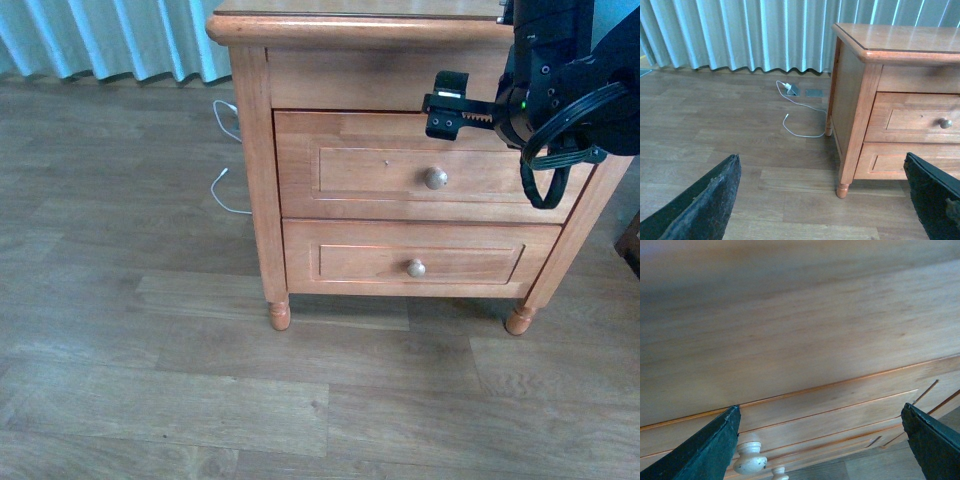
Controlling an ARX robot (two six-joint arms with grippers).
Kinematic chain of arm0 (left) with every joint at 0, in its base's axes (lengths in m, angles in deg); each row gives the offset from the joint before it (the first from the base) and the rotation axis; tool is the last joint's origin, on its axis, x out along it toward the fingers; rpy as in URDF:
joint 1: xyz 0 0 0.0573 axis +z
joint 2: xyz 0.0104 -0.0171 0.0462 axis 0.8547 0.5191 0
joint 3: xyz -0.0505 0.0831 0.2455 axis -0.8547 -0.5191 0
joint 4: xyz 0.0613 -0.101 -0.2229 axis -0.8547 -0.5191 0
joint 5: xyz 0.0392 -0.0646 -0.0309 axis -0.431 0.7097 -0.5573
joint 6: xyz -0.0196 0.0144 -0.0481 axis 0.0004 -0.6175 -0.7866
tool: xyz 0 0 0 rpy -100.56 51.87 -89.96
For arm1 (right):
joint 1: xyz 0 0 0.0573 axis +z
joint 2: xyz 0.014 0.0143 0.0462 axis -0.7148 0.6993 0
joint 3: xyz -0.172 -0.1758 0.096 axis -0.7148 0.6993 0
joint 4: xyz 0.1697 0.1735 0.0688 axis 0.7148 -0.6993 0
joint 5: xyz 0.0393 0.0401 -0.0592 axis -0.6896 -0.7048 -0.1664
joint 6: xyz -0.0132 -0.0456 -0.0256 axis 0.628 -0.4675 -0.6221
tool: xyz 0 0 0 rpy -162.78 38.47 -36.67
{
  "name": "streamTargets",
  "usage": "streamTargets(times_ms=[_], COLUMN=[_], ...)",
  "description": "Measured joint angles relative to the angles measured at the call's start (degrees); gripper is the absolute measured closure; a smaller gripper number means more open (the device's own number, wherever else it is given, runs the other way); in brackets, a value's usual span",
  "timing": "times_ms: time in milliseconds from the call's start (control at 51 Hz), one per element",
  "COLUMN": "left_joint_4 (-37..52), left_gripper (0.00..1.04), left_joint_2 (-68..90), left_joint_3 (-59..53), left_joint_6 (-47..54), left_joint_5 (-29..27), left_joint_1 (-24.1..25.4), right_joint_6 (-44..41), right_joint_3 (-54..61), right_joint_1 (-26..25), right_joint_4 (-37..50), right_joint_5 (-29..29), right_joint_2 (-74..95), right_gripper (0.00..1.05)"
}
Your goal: Put charger into drawer
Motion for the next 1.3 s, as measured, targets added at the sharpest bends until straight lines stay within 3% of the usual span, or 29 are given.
streamTargets(times_ms=[294, 608, 981, 1295], left_joint_4=[0.0, 0.0, 0.0, 0.0], left_gripper=[0.06, 0.06, 0.06, 0.06], left_joint_2=[0.0, 0.0, 0.0, 0.0], left_joint_3=[0.0, 0.0, 0.0, 0.0], left_joint_6=[0.0, 0.0, 0.0, 0.0], left_joint_5=[0.0, 0.0, 0.0, 0.0], left_joint_1=[0.0, 0.0, 0.0, 0.0], right_joint_6=[1.4, 2.2, 3.1, 4.9], right_joint_3=[1.6, 12.5, 26.7, 35.3], right_joint_1=[-0.4, -2.8, -4.2, -1.8], right_joint_4=[0.1, -0.3, -11.1, -24.5], right_joint_5=[-1.9, -8.3, -14.1, -9.9], right_joint_2=[-1.1, -16.9, -45.6, -75.3], right_gripper=[0.08, 0.08, 0.08, 0.08])
